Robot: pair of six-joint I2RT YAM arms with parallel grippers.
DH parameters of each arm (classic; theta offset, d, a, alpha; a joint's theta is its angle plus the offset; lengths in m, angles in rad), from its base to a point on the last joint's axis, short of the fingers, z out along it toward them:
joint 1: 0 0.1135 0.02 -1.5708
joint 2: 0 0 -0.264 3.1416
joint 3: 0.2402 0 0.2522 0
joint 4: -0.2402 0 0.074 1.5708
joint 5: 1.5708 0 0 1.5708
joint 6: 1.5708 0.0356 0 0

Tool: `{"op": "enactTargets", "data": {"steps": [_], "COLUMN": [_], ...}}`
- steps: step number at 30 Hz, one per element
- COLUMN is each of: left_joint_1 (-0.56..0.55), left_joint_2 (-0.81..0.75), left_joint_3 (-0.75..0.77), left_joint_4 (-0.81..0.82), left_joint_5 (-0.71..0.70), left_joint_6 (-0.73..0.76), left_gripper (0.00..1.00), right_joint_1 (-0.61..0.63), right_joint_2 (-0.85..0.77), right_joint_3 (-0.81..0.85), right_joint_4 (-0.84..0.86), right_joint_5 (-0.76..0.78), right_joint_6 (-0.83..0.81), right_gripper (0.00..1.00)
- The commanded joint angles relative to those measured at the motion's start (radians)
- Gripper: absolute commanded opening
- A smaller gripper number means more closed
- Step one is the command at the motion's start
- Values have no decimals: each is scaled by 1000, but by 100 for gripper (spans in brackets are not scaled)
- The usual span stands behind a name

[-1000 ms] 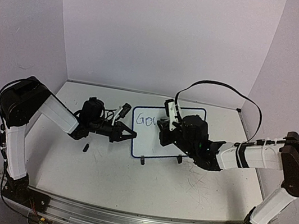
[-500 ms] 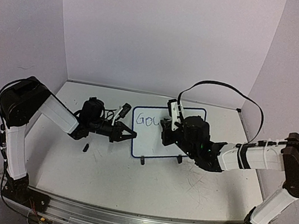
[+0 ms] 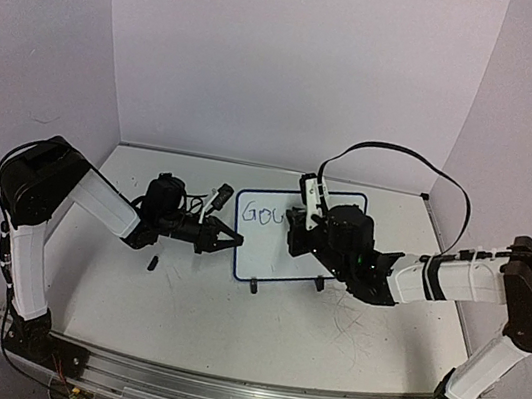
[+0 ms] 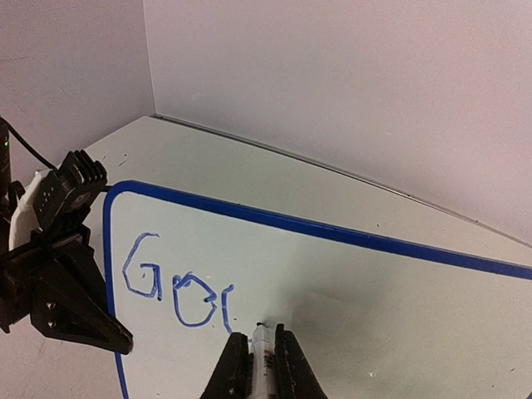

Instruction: Write a sentence on the whiteboard

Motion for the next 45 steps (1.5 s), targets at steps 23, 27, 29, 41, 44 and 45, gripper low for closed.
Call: {"op": "enactTargets", "data": {"steps": [23, 27, 29, 41, 44, 45], "left_joint_1": [-1, -2, -1, -2, -1, -1], "left_joint_2": [-13, -14, -13, -16, -21, -20], "left_joint_3": [7, 7, 7, 4, 1, 1], "left_joint_4": [-77, -77, -77, -77, -77, -78], "left_joint_5": [-39, -40, -41, -54, -59, -60], "left_joint_6": [76, 75, 76, 76, 80, 80], "left_gripper": [0, 0, 0, 0, 0, 0], "right_joint_1": [-3, -3, -4, -36, -65, -67], "right_joint_2": [59, 67, 70, -125, -123, -120], "right_joint_3": [85, 92, 95, -21, -38, -36], "right_joint_4": [36, 28, 21, 0, -10, -9], "right_joint_5": [-44, -57, -66, -103, -105, -109], "right_joint_6": [-23, 8, 11, 34, 44, 43], "right_gripper": [0, 0, 0, 0, 0, 0]}}
